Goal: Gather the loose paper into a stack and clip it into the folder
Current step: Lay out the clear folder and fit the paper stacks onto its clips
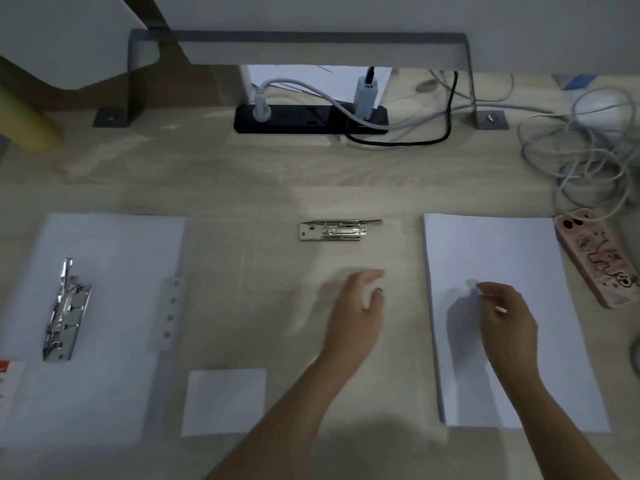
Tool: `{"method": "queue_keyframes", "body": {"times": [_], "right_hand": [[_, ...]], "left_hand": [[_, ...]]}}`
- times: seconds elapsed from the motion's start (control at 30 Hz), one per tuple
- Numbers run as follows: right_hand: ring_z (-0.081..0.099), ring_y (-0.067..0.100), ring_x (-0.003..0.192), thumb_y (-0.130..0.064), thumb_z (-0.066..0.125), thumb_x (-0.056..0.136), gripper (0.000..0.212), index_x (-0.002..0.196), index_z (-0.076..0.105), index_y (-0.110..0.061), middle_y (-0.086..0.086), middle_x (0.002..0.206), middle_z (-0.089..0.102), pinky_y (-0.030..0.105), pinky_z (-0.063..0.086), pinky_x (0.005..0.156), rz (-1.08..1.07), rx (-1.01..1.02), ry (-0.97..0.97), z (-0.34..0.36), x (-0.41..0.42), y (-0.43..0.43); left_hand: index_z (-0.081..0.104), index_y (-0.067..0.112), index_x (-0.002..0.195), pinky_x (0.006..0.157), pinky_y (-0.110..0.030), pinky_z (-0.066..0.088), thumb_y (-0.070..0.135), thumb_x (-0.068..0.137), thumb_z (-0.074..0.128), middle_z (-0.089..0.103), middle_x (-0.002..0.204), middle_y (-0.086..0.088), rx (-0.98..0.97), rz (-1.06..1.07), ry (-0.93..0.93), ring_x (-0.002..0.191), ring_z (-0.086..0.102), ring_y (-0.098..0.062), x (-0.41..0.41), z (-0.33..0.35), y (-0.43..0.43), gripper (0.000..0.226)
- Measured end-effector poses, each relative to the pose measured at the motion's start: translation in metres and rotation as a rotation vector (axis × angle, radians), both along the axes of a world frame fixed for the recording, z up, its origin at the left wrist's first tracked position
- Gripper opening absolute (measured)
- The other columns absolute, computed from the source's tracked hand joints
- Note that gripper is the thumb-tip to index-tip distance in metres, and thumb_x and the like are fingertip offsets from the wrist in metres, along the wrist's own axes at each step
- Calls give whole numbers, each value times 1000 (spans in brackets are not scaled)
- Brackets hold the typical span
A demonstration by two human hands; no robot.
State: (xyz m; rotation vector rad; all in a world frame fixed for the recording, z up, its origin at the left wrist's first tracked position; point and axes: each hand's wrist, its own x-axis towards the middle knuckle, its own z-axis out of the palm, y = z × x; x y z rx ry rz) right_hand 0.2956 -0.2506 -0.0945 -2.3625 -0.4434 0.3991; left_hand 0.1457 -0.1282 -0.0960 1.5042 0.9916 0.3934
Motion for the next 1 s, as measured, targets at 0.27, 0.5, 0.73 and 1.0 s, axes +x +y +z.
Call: {"method": "queue_keyframes", "body": {"times": [0.27,0.5,0.73,1.0], "right_hand": [[56,24,114,-8,46,93,30,121,58,-10,9,129,54,27,39,88,102,-97,96,-4,19,-6],[53,29,115,-16,55,90,32,121,57,-8,15,130,51,32,40,97,236,-115,77,-3,13,-9],[45,9,111,-35,59,87,40,125,55,-24,0,128,50,20,37,90,249,34,217,8,11,-15],[55,7,112,-30,52,92,22,112,64,-29,-6,120,62,22,42,97,153,199,414,11,17,-26]], "left_hand": [[39,16,62,51,-26,27,22,67,41,37,59,1,-513,18,183,56,34,-15,76,17,-37,8],[54,13,73,59,-25,35,16,90,45,47,66,2,-486,15,214,71,47,-19,91,9,-35,19],[58,27,112,96,-32,46,27,98,39,61,108,6,-572,75,-72,102,57,-9,77,5,-69,23],[53,27,130,105,-27,43,19,94,51,60,129,8,-392,82,-176,119,54,-1,82,-3,-97,37]]}}
